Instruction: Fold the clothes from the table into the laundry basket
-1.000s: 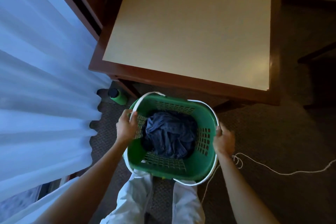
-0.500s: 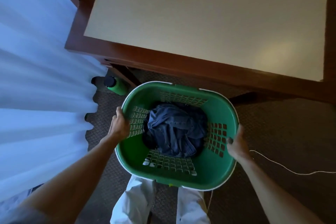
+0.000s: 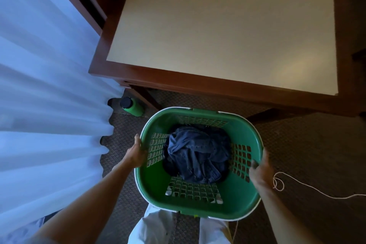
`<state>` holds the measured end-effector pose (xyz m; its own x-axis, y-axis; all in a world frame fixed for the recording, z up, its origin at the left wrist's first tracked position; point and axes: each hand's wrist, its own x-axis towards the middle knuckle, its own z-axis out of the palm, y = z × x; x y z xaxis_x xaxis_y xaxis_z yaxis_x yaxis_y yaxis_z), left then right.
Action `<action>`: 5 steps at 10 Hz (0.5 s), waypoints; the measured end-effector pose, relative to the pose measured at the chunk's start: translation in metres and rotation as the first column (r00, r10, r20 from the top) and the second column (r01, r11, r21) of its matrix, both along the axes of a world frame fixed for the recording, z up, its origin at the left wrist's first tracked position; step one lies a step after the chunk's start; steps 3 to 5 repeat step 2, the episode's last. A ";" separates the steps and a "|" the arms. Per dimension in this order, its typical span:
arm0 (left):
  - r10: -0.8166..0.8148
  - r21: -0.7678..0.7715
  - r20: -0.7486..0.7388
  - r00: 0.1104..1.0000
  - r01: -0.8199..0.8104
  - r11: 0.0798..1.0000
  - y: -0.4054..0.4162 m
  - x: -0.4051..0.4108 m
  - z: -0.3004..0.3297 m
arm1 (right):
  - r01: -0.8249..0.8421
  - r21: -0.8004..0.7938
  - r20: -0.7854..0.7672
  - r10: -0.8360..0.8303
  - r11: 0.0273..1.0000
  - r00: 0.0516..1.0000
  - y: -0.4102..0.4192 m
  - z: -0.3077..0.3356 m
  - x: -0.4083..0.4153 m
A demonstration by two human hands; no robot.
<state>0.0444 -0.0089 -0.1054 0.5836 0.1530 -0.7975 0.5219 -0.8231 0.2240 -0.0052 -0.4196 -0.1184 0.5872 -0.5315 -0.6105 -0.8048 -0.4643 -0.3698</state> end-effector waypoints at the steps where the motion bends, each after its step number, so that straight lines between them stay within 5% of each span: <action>1: -0.011 -0.006 0.001 1.000 0.011 1.000 0.008 0.005 0.012 | 0.060 -0.015 -0.019 -0.060 0.998 0.998 0.006 0.020 0.006; 5: 0.097 0.000 0.019 0.995 -0.097 0.995 0.015 -0.003 0.027 | 0.040 -0.001 -0.103 -0.040 0.999 0.994 -0.001 0.052 0.012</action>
